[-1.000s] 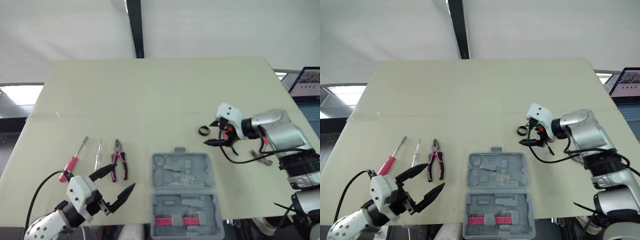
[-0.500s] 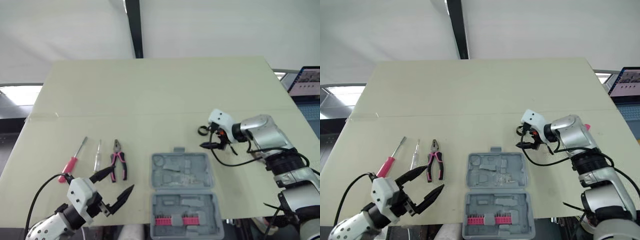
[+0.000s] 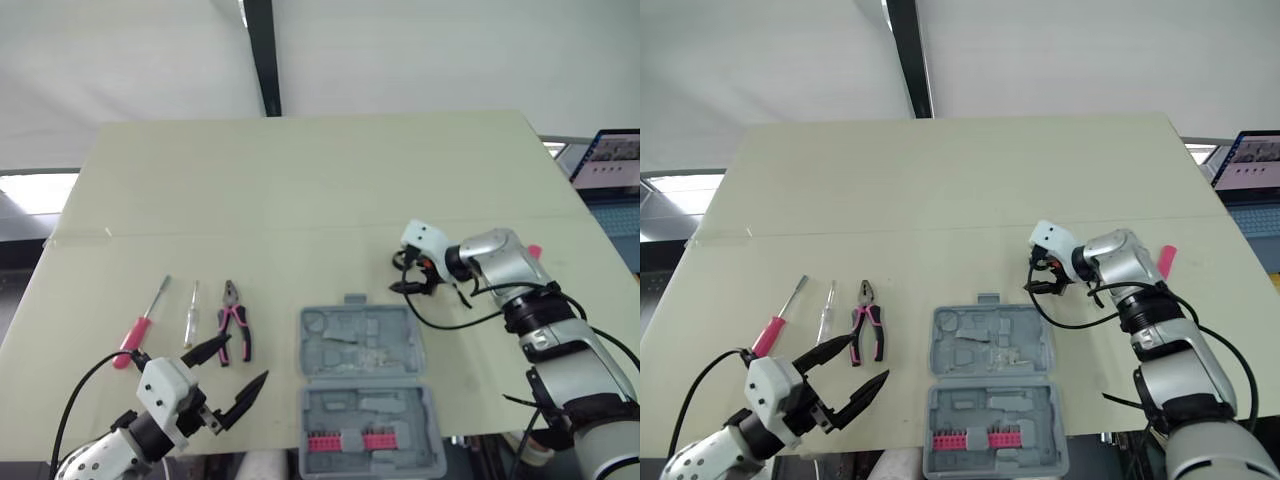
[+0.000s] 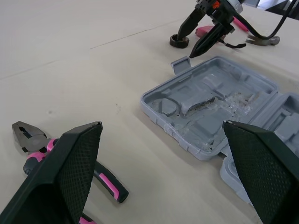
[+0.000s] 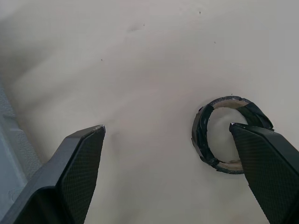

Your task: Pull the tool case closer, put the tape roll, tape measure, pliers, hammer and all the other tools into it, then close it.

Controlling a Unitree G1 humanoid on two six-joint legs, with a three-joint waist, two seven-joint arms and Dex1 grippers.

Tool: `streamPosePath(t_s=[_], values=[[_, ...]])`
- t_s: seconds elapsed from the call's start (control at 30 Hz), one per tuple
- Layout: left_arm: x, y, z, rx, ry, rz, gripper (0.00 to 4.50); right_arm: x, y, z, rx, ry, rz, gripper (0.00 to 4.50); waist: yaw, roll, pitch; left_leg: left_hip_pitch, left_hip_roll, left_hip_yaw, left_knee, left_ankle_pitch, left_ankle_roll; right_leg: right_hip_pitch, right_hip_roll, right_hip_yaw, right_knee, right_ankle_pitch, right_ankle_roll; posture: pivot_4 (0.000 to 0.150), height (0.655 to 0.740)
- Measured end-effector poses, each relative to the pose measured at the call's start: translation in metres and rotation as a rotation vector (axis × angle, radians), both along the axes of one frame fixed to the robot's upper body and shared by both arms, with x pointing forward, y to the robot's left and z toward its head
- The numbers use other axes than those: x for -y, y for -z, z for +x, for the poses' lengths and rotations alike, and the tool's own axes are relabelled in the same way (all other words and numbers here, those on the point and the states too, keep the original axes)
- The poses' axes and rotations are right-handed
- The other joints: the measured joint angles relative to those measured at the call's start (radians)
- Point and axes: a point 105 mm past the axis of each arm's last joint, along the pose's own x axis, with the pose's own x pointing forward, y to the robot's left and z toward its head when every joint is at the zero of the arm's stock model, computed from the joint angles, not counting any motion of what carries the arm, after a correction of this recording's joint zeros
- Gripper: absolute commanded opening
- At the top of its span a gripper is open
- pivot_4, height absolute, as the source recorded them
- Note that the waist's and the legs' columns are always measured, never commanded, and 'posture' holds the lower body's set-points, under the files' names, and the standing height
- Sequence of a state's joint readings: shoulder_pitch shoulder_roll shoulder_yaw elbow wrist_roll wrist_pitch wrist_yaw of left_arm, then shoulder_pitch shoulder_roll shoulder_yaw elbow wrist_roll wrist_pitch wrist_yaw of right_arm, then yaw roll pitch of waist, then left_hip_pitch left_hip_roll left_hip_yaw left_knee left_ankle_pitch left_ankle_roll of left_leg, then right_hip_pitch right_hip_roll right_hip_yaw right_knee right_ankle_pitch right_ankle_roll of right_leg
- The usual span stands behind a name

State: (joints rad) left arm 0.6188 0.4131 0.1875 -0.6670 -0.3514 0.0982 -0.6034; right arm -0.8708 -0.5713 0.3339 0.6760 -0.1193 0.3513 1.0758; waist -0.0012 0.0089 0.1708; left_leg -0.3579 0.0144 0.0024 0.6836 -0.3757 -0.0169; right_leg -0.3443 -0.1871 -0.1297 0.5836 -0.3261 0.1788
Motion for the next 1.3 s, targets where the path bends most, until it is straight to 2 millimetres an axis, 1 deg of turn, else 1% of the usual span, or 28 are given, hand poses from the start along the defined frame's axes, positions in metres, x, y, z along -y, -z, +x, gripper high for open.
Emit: streamPosePath(t_s=[0.1, 0.2, 0.23, 0.27, 0.33, 0.43, 0.47, 0.77, 0.83, 0.93, 1.0, 1.03, 1.07, 1.17, 1.3], values=[[0.000, 0.000, 0.000, 0.001, -0.002, 0.000, 4.42, 0.002, 0.001, 0.003, 0.003, 0.006, -0.014, 4.50, -0.004, 0.000, 0.000, 0.000, 0.000, 0.000, 0.000, 0.000, 0.000, 0.000, 0.000, 0.000, 0.000, 0.000, 0.000, 0.150, 0.7400], [0.000, 0.000, 0.001, 0.001, -0.006, 0.000, 4.50, 0.000, 0.002, 0.004, 0.009, -0.004, -0.013, 3.71, -0.004, 0.000, 0.000, 0.000, 0.001, 0.000, 0.000, 0.000, 0.000, 0.000, 0.000, 0.000, 0.000, 0.000, 0.000, 0.150, 0.7400], [0.000, 0.000, 0.001, 0.001, -0.008, 0.000, 4.50, -0.001, 0.002, 0.004, 0.009, -0.007, -0.012, 3.28, -0.004, 0.000, 0.000, 0.000, 0.001, 0.000, 0.000, 0.000, 0.000, 0.000, 0.000, 0.000, 0.000, 0.000, 0.000, 0.150, 0.7400], [0.000, 0.000, 0.001, 0.001, -0.011, 0.000, 4.50, -0.002, 0.002, 0.004, 0.010, -0.010, -0.010, 2.71, -0.003, 0.000, 0.000, 0.000, 0.001, 0.000, 0.000, 0.000, 0.000, 0.000, 0.000, 0.000, 0.000, 0.000, 0.000, 0.150, 0.7400], [0.000, 0.000, 0.001, 0.002, -0.010, 0.000, 4.50, -0.003, 0.002, 0.004, 0.013, -0.018, -0.008, 1.76, -0.003, 0.000, 0.000, 0.000, 0.001, 0.000, 0.000, 0.000, 0.000, 0.000, 0.000, 0.000, 0.000, 0.000, 0.000, 0.150, 0.7400], [0.003, -0.003, 0.001, 0.011, -0.003, -0.002, 4.50, -0.004, 0.003, 0.005, 0.017, -0.022, -0.007, 0.22, -0.002, 0.000, 0.000, 0.000, 0.001, 0.000, 0.000, 0.000, 0.000, 0.000, 0.000, 0.000, 0.000, 0.000, 0.000, 0.150, 0.7400], [0.004, -0.004, 0.001, 0.016, -0.001, -0.001, 4.50, -0.004, 0.002, 0.005, 0.019, -0.023, -0.008, 0.10, -0.002, 0.000, 0.000, 0.000, 0.001, 0.000, 0.000, 0.000, 0.000, 0.000, 0.000, 0.000, 0.000, 0.000, 0.000, 0.150, 0.7400], [0.003, -0.005, 0.001, 0.013, -0.009, -0.010, 4.50, -0.003, 0.002, 0.005, 0.029, -0.029, -0.015, 0.10, -0.002, 0.000, 0.000, 0.000, 0.001, 0.001, 0.000, 0.000, 0.000, -0.001, 0.000, 0.000, 0.000, 0.000, 0.000, 0.150, 0.7400], [0.000, -0.006, 0.001, 0.014, -0.021, -0.025, 4.50, 0.000, -0.004, 0.002, 0.028, -0.033, -0.023, 0.10, 0.000, 0.000, 0.000, 0.000, 0.001, 0.001, 0.000, 0.000, 0.000, -0.001, 0.000, 0.001, 0.000, 0.000, 0.000, 0.150, 0.7400], [-0.008, -0.009, -0.001, 0.014, -0.039, -0.019, 4.50, 0.002, -0.025, -0.008, 0.038, -0.061, 0.001, 0.10, 0.000, 0.000, 0.000, -0.002, 0.001, 0.001, 0.000, 0.000, 0.000, -0.002, 0.000, 0.001, 0.000, 0.000, 0.000, 0.150, 0.7400], [-0.010, -0.010, -0.002, 0.013, -0.037, -0.022, 4.50, 0.000, -0.034, -0.019, 0.032, -0.092, 0.015, 0.10, 0.002, 0.000, 0.000, -0.002, 0.001, 0.001, 0.000, 0.000, 0.000, -0.002, 0.000, 0.001, 0.000, 0.000, 0.000, 0.150, 0.7400], [-0.013, -0.010, -0.003, 0.009, -0.034, -0.019, 4.50, -0.004, -0.038, -0.032, 0.014, -0.128, 0.032, 0.10, 0.004, 0.000, 0.000, -0.002, 0.001, 0.001, 0.000, 0.000, -0.001, -0.002, 0.000, 0.001, 0.000, 0.000, 0.000, 0.150, 0.7400], [-0.014, -0.009, -0.004, 0.002, -0.030, -0.012, 4.50, -0.007, -0.039, -0.040, -0.005, -0.145, 0.047, 0.10, 0.003, 0.000, 0.000, -0.002, 0.001, 0.001, 0.000, 0.000, -0.001, -0.002, 0.000, 0.001, 0.000, 0.000, 0.000, 0.150, 0.7400], [-0.017, -0.008, -0.006, -0.010, -0.018, -0.005, 4.50, -0.020, -0.044, -0.067, -0.050, -0.192, 0.101, 0.10, 0.004, 0.000, 0.000, -0.002, 0.001, 0.001, 0.000, 0.000, -0.001, -0.002, 0.000, 0.001, 0.000, 0.000, 0.000, 0.150, 0.7400], [-0.025, 0.002, -0.006, -0.050, -0.030, -0.011, 4.50, -0.046, -0.050, -0.100, -0.103, -0.251, 0.181, 0.10, 0.006, 0.000, 0.000, -0.002, 0.001, 0.001, 0.000, -0.001, -0.001, -0.002, 0.001, 0.001, 0.000, 0.000, 0.000, 0.150, 0.7400]])
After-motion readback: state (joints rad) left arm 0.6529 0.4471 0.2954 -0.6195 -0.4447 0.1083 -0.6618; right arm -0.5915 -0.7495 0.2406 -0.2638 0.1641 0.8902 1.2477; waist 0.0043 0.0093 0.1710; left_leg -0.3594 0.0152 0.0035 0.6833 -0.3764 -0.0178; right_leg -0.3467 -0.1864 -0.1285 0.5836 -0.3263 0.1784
